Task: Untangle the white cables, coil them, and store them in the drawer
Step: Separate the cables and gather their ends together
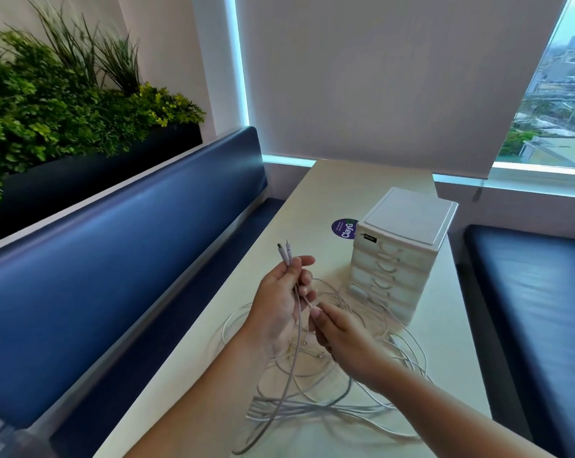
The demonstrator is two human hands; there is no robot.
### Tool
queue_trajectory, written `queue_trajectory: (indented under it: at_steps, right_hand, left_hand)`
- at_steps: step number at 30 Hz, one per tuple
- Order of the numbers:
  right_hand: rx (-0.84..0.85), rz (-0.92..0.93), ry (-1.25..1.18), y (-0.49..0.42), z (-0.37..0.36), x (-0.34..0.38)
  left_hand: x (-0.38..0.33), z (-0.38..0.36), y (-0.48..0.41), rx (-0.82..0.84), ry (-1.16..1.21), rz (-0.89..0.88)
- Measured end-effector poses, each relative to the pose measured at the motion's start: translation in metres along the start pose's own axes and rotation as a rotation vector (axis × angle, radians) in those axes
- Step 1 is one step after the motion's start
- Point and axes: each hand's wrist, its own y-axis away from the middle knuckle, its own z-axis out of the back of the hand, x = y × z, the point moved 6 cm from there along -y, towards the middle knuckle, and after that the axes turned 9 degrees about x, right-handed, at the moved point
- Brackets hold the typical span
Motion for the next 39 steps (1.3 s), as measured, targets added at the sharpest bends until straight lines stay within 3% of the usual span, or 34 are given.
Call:
queue_trajectory:
  at_steps: [5,11,24,34,39]
  right_hand:
    - [0.0,0.026,-0.059,0.0,-0.007,0.001]
    - [-0.03,0.102,0.233,0.015,-0.019,-0.005]
    - [-0.12,0.132,0.442,0.024,-0.005,-0.019]
    - [-0.077,0.135,0.532,0.022,0.017,-0.02]
    - [0.059,0.035,0.531,0.016,0.014,-0.014]
  left_hand:
    - [-0.004,-0.001,0.002,-0.036,-0.064,-0.02]
    - [-0.032,0.003,0.007,-0.081,-0.228,-0.149]
    - [-0.13,0.014,0.006,-0.221,-0.161,-0.409]
    - [-0.169,0.01,0.019,-0.221,-0.162,-0.561]
    - [-0.162,0.004,0.022,-0.209,-0.206,-0.574]
